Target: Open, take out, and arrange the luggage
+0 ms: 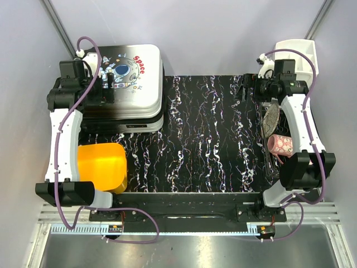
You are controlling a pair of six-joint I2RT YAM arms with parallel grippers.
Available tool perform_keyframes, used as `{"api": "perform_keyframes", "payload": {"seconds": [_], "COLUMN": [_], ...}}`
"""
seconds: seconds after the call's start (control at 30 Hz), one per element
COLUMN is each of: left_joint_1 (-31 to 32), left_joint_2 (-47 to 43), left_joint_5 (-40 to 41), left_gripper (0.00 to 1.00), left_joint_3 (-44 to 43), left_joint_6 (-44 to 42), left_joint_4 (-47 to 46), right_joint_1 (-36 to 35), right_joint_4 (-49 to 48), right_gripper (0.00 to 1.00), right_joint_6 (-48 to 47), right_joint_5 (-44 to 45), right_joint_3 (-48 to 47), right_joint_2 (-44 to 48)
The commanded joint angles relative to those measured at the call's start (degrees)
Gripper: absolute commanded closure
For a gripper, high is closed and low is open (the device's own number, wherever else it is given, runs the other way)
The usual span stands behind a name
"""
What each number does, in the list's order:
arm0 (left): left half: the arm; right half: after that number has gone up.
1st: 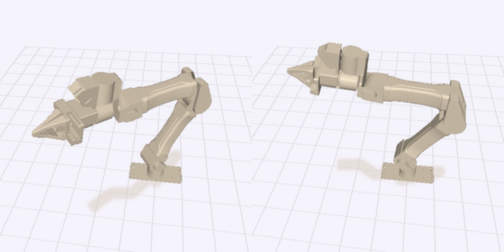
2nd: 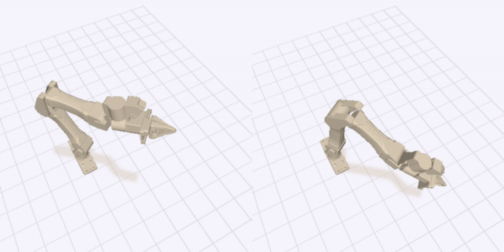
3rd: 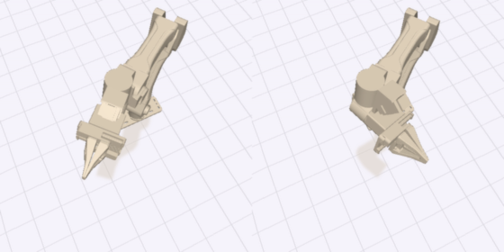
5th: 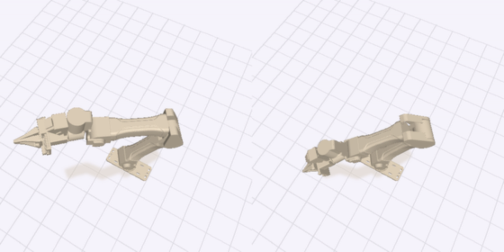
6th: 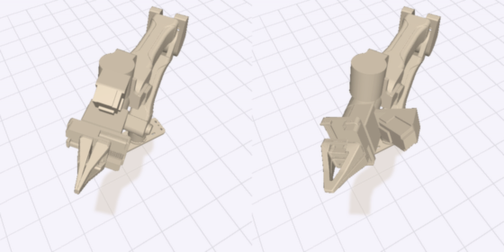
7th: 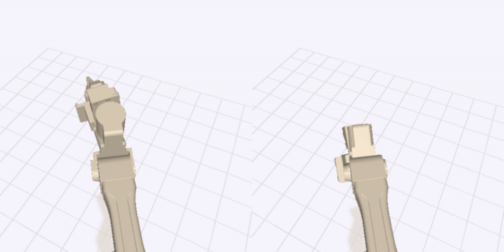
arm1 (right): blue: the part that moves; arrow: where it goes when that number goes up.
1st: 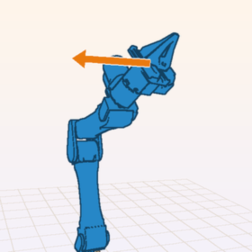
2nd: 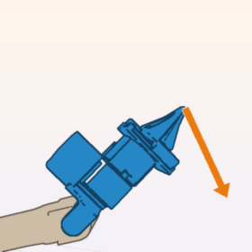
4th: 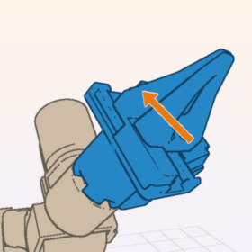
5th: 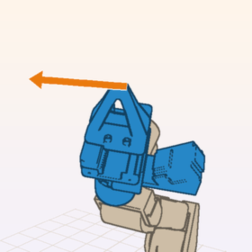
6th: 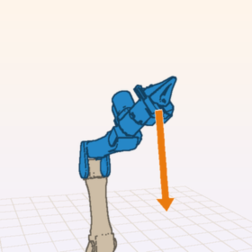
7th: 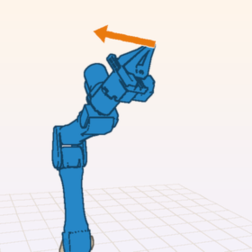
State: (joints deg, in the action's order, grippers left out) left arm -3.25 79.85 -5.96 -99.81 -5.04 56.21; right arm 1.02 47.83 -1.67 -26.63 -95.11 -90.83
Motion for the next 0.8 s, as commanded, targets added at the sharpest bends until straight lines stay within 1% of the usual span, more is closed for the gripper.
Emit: {"api": "perform_keyframes", "payload": {"seconds": [0.0,0.17,0.2,0.27,0.3,0.33,0.37,0.43,0.5,0.53,0.63,0.77], "left_joint_1": [4.37,11.67,14.73,18.52,22.37,24.23,27.64,30.39,33.29,33.91,35.50,36.64], "left_joint_2": [1.27,6.80,8.63,10.75,11.89,14.25,15.58,19.89,24.09,25.43,30.44,37.90], "left_joint_5": [7.34,12.19,13.50,16.05,18.15,19.39,21.32,23.96,25.37,25.47,27.39,31.96], "left_gripper": [0.01,0.01,0.01,0.01,0.01,0.01,0.01,0.01,0.01,0.01,0.01,0.01], "left_joint_3": [-4.68,-12.68,-13.73,-16.81,-17.78,-19.44,-20.33,-23.39,-25.51,-27.00,-29.12,-33.51], "left_joint_6": [-0.24,0.99,1.34,2.57,2.93,4.32,4.86,10.36,13.72,16.70,21.28,23.76], "left_joint_4": [-1.36,-1.36,-1.45,-1.80,-1.97,-2.15,-2.07,-1.89,-1.28,-1.27,-2.50,-4.17], "right_joint_1": [-0.49,-0.49,-0.40,-0.49,-0.40,-0.40,-0.40,-0.40,-0.40,-0.40,-0.31,-0.05], "right_joint_4": [-2.75,-2.92,-2.83,-2.75,-2.75,-2.75,-2.31,-2.13,-2.04,-2.04,-2.13,-2.22], "right_gripper": [0.00,0.00,0.00,0.00,0.00,0.00,0.00,0.00,0.00,0.00,0.00,0.00], "right_joint_6": [3.34,3.17,2.91,2.73,2.55,2.29,2.20,2.29,2.11,2.11,1.94,1.94], "right_joint_5": [-0.36,4.48,5.09,6.68,7.03,7.82,8.43,11.23,13.52,16.06,19.76,20.83], "right_joint_3": [-3.06,-2.89,-2.80,-2.54,-2.45,-2.27,-2.19,-2.10,-2.01,-1.75,-0.78,1.24], "right_joint_2": [-0.05,0.03,0.21,0.56,0.74,1.09,1.18,1.44,1.79,2.32,3.63,5.57]}}
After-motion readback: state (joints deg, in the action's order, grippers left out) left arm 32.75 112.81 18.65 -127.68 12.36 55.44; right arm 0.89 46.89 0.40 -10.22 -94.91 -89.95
